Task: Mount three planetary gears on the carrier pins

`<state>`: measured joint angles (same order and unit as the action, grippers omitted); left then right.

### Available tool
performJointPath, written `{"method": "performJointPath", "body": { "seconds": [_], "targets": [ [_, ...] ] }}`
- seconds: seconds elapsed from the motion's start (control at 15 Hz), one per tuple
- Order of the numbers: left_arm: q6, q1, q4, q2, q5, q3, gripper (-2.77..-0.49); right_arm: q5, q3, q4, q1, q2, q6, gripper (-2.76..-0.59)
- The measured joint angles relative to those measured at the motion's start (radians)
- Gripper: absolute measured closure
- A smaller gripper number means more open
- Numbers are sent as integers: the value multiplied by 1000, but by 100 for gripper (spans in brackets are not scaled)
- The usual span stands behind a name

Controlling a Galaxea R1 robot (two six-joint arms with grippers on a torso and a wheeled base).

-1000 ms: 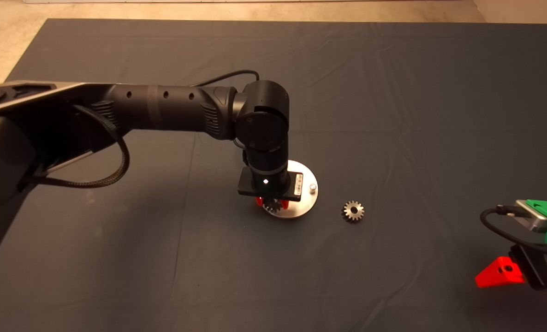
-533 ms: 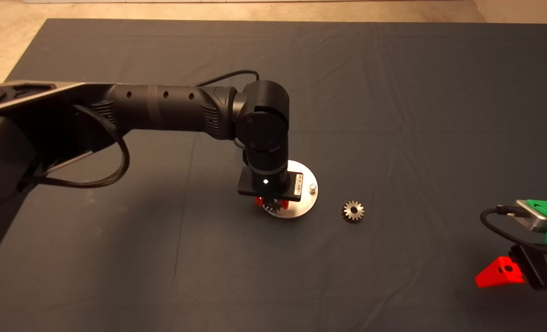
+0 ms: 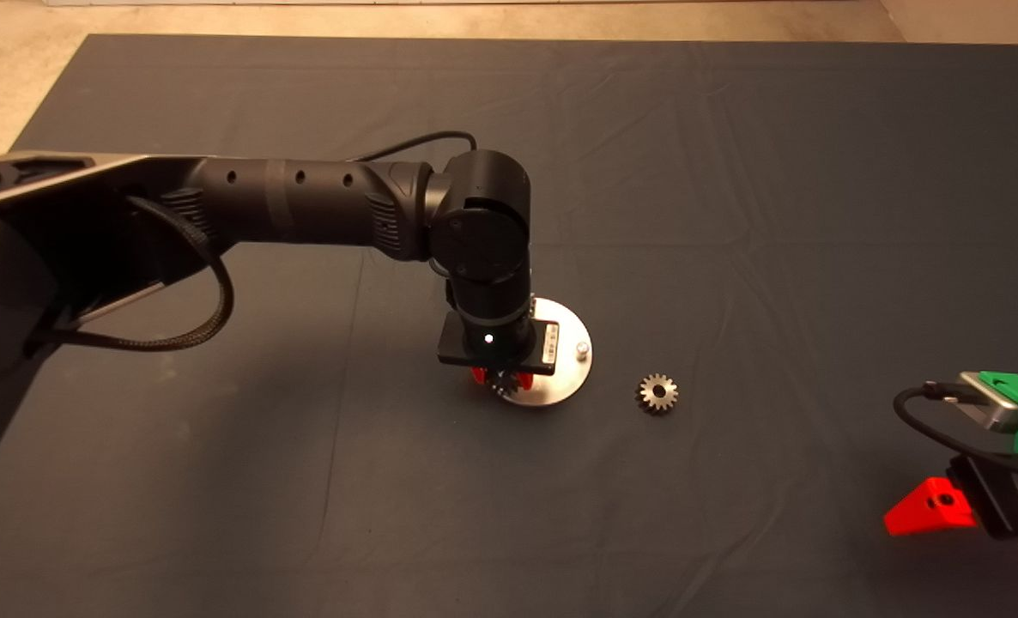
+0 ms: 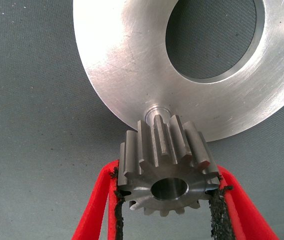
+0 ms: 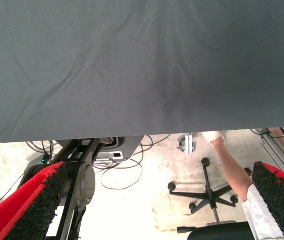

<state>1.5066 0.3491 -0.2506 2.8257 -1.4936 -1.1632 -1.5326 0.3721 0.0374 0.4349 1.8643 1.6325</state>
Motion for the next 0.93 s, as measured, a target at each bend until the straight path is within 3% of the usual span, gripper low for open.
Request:
{"method": "performJointPath", "body": {
  "seconds": [0.33,0.6,0.93],
  "targets": [
    [0,0,-1,1,-1,5,-84,0,0,0,0,0,0,-275],
    [-9,-3,-8,42,-38,4,-84,0,0,0,0,0,0,-275],
    [-15,-3,-8,47,-33,4,-84,0,0,0,0,0,0,-275]
  ]
}}
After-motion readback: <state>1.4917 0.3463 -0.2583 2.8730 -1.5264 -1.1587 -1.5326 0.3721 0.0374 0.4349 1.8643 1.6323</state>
